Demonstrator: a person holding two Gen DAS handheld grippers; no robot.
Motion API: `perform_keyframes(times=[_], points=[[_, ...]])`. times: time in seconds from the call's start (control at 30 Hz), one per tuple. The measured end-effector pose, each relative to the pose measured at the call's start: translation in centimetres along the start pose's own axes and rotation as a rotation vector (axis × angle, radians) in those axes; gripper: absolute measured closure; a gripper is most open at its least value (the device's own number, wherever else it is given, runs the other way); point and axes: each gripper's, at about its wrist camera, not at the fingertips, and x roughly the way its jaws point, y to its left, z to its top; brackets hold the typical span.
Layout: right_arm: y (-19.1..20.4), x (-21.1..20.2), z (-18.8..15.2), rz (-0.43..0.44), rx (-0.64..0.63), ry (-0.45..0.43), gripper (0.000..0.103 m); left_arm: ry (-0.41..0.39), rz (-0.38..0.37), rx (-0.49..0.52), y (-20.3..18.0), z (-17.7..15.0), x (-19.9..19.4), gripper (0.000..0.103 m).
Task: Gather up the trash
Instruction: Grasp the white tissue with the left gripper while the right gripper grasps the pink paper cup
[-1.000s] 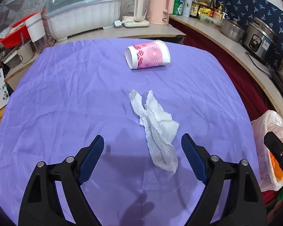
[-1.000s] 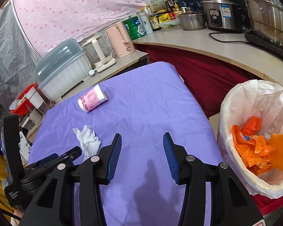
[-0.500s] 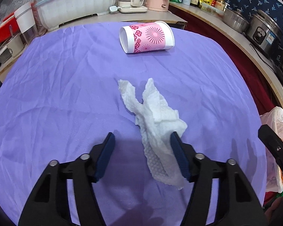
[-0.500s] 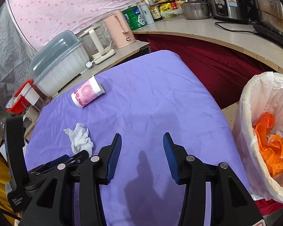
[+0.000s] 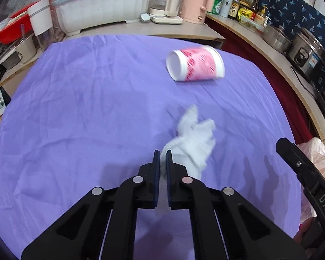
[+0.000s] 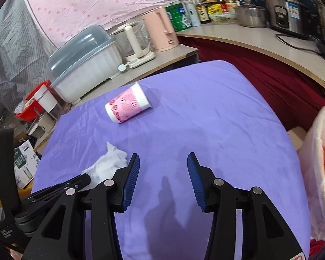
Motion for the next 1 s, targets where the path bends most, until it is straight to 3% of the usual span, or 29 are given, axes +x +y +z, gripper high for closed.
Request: perform_keyframes(times=[0.1, 0.53, 0.7, 1.0], points=[[1.5, 1.6, 1.2, 0.013, -0.031, -0.002, 0.056, -0.019, 0.02, -0.019, 1.6, 1.4, -0.3, 0.098], [6.2, 9.6, 7.0, 0.039, -0.162, -0.001, 0.02, -0.076, 0.096, -0.136, 8.5, 7.3, 0.5, 0.099], [6.3, 11.4, 8.5, 0.047, -0.197, 0.006, 0.019, -0.079, 0.09, -0.143, 9.0, 8.0, 1.2, 0.099], [4.4, 13.7, 9.9, 0.155, -0.12, 0.057, 0.023, -0.054, 0.068, -0.122, 7.7, 7.6, 3.0, 0.099]])
